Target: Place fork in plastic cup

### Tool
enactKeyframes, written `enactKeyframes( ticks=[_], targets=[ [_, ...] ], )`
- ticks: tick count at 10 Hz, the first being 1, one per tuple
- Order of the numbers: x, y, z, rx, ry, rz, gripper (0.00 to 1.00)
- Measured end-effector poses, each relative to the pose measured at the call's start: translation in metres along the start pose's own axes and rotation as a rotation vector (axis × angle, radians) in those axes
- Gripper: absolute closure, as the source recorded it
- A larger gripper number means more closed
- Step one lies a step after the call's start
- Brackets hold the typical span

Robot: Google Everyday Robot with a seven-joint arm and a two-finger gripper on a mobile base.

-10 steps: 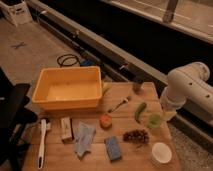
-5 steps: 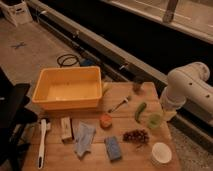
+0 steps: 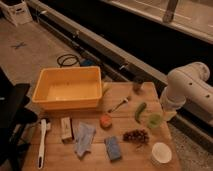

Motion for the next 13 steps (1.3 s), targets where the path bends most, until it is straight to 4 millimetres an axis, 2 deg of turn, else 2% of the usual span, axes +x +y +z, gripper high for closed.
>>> enactKeyframes(
  ticks=[8,12,13],
  targets=[
    [-0.001,-0.004,-0.004,0.006,0.005,-0.023,0.35],
    [-0.028,-0.041,-0.007,-0.05,-0.054,-0.396,0.35],
    [-0.044,-0.052,-0.003,-0.07,-0.082,-0.459,0.35]
  ],
)
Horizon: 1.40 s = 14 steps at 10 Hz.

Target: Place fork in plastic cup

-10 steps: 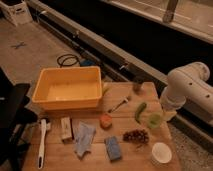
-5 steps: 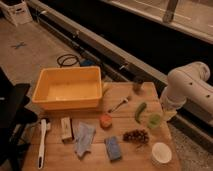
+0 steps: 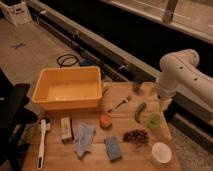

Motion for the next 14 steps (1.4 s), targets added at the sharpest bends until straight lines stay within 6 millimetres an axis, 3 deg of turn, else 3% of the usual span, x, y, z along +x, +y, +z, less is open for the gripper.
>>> enactKeyframes(
  ticks=[3,8,10,14],
  targets=[
    [-0.026,-0.02,0.019,-0.046,-0.12,-0.075,0.35],
    [-0.025,-0.019,0.019,-0.047,-0.121,-0.077,0.35],
    [-0.014,-0.024,0.014,0.003,-0.019,-0.05,0.35],
    [-0.01,-0.058,0.024,0.061,0.042,-0.036,0.35]
  ],
)
